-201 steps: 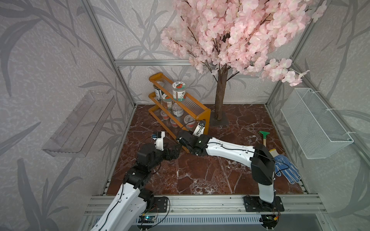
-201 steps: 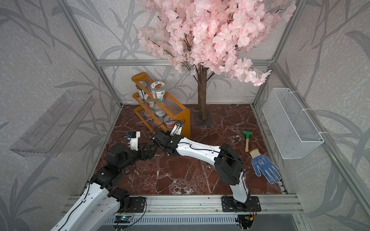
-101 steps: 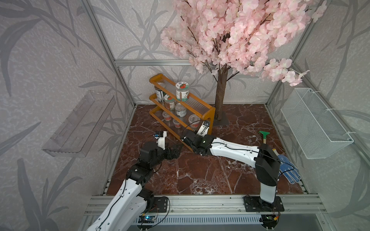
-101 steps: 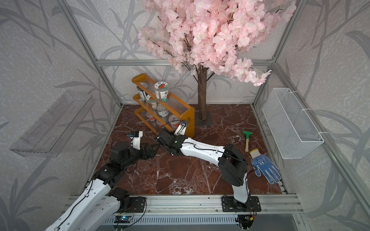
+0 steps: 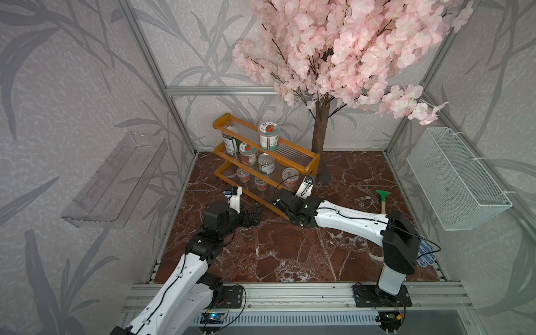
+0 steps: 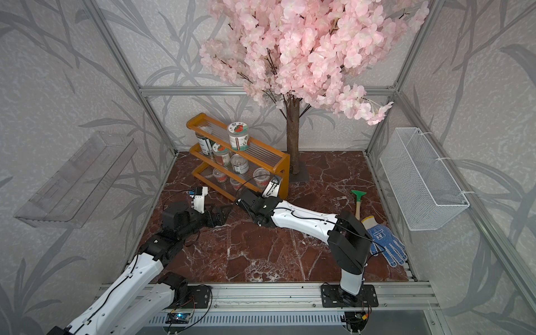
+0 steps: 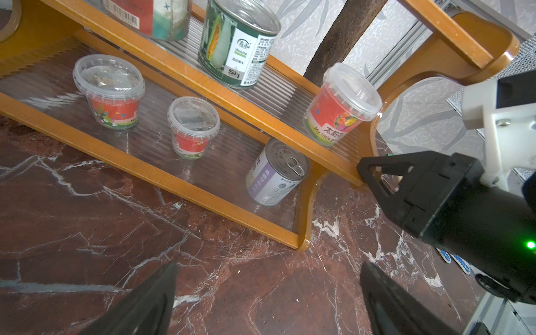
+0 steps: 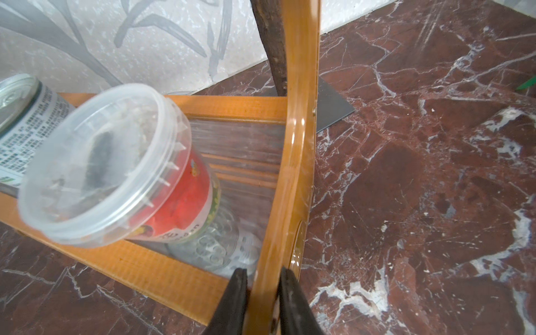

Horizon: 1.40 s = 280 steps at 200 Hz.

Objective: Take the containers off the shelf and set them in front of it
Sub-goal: Move the shelf to the center of the board.

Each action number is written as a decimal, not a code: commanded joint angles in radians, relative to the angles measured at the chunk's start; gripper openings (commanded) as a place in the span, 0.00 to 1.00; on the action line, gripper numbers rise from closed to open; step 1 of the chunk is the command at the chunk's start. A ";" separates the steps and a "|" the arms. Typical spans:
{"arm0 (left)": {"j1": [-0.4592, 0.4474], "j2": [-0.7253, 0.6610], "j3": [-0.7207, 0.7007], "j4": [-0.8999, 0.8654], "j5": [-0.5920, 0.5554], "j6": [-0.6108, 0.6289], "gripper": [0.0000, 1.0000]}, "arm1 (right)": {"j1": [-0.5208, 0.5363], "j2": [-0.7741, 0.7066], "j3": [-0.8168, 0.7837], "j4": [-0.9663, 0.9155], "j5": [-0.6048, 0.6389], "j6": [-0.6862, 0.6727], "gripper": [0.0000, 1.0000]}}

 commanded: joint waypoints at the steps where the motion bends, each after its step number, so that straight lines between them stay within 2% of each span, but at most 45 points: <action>1: 0.011 0.007 0.045 0.040 -0.002 0.017 1.00 | 0.001 -0.025 -0.049 -0.103 -0.038 -0.071 0.07; 73: 0.016 0.053 0.070 0.039 0.052 0.048 1.00 | -0.012 -0.074 -0.081 -0.087 -0.026 -0.115 0.02; 99: 0.036 0.037 0.107 -0.056 -0.020 0.127 1.00 | -0.016 -0.097 -0.093 -0.085 -0.020 -0.152 0.02; 118: 0.100 0.014 0.140 -0.137 -0.128 0.193 1.00 | -0.024 -0.122 -0.105 -0.096 -0.019 -0.155 0.02; 135: 0.209 0.003 0.158 -0.174 -0.194 0.248 1.00 | -0.029 -0.136 -0.112 -0.091 -0.008 -0.179 0.02; 150: 0.288 0.025 0.162 -0.137 -0.155 0.271 1.00 | -0.030 -0.145 -0.113 -0.093 0.001 -0.201 0.02; 167: 0.335 0.086 0.173 -0.085 -0.138 0.292 1.00 | -0.032 -0.156 -0.121 -0.090 0.010 -0.224 0.02; 192: 0.398 0.177 0.200 -0.035 -0.193 0.327 1.00 | -0.038 -0.178 -0.137 -0.080 0.027 -0.257 0.02; 216: 0.474 0.266 0.242 0.005 -0.165 0.375 1.00 | -0.045 -0.190 -0.149 -0.064 0.029 -0.275 0.02; 238: 0.575 0.343 0.268 0.072 -0.106 0.363 1.00 | -0.049 -0.194 -0.158 -0.054 0.028 -0.285 0.02; 264: 0.609 0.428 0.321 0.107 -0.031 0.425 1.00 | -0.053 -0.199 -0.158 -0.036 0.029 -0.316 0.02; 280: 0.612 0.489 0.371 0.105 -0.031 0.454 1.00 | -0.055 -0.198 -0.158 -0.017 0.025 -0.332 0.02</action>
